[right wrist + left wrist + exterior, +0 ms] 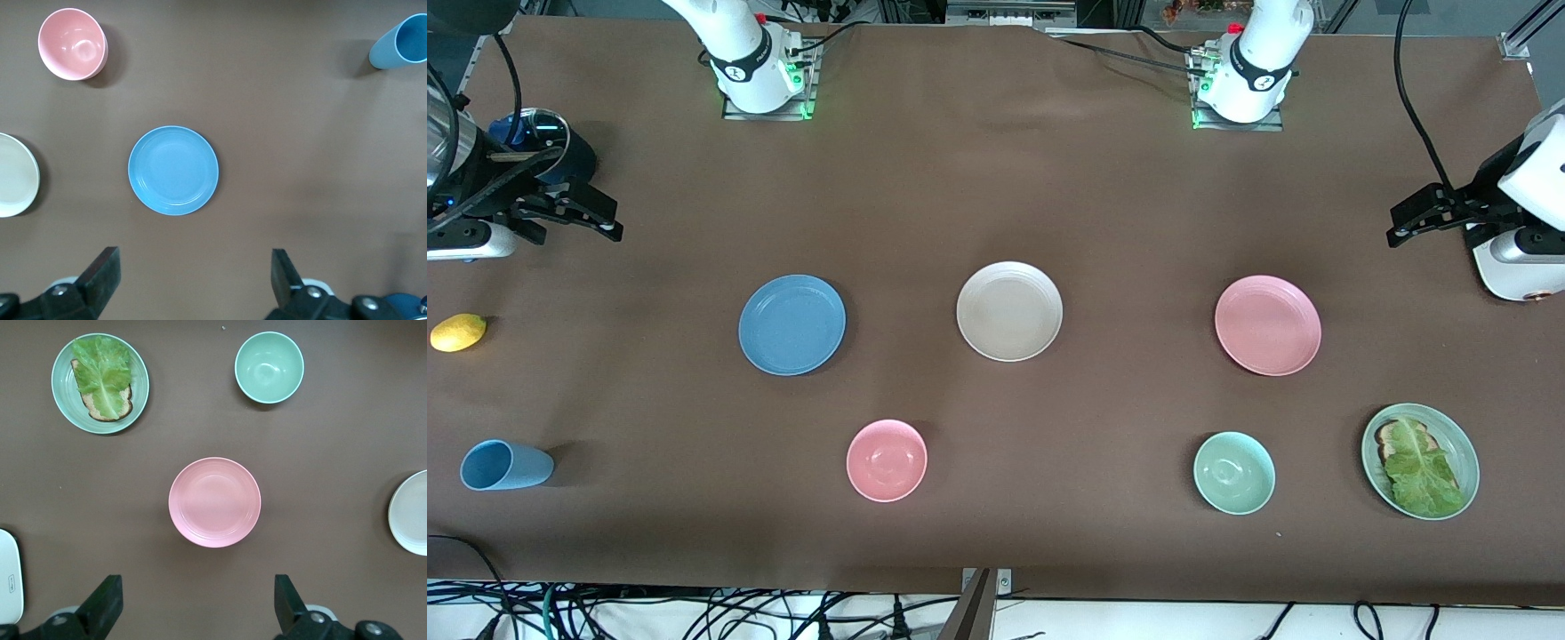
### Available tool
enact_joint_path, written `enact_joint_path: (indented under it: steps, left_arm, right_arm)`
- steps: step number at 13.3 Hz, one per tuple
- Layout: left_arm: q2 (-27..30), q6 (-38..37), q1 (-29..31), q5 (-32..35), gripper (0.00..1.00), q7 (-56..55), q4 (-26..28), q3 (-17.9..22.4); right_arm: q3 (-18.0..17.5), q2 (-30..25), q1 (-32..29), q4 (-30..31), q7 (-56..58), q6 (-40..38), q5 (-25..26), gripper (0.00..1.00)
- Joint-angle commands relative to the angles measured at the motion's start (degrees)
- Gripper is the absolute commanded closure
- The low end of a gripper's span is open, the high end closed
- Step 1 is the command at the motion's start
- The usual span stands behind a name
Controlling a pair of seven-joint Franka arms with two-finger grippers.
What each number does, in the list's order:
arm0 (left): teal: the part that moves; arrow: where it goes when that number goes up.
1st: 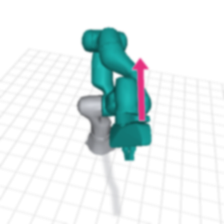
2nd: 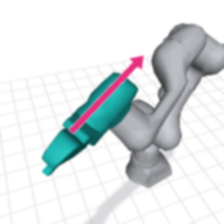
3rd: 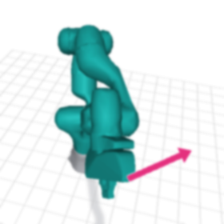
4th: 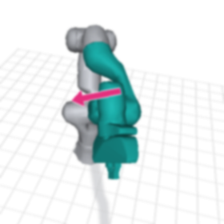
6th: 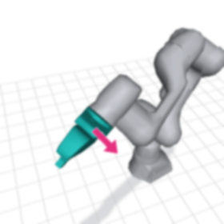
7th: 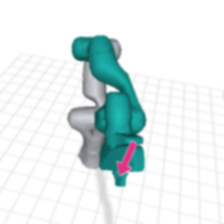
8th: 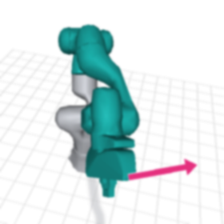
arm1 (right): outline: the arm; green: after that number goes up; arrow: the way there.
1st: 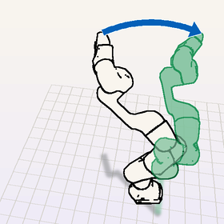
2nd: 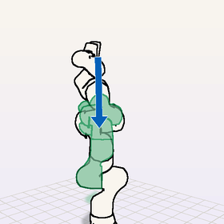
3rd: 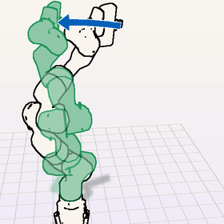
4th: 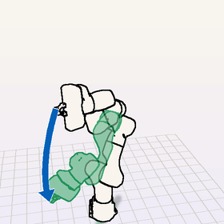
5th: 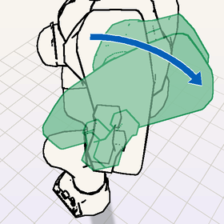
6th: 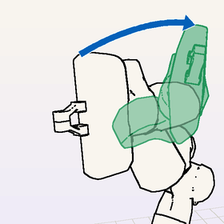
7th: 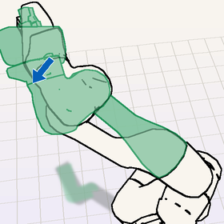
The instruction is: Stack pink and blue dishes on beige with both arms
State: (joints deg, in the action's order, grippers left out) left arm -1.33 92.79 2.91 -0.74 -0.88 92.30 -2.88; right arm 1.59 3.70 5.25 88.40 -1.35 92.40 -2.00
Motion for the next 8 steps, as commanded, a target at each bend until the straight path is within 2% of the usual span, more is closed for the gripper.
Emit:
enact_joint_path:
  steps: [1,8]
  left_arm:
    - [-0.8,-0.2,-0.1,1.2,0.0,-0.3,-1.7,-0.1]
    - [-0.9,-0.2,-0.1,1.2,0.0,-0.3,-1.7,-0.1]
  right_arm:
    - [0.0,-0.2,0.0,0.0,0.1,-0.6,0.0,0.0]
    - [0.1,0.4,-0.3,-1.1,0.7,-0.3,-0.1,0.0]
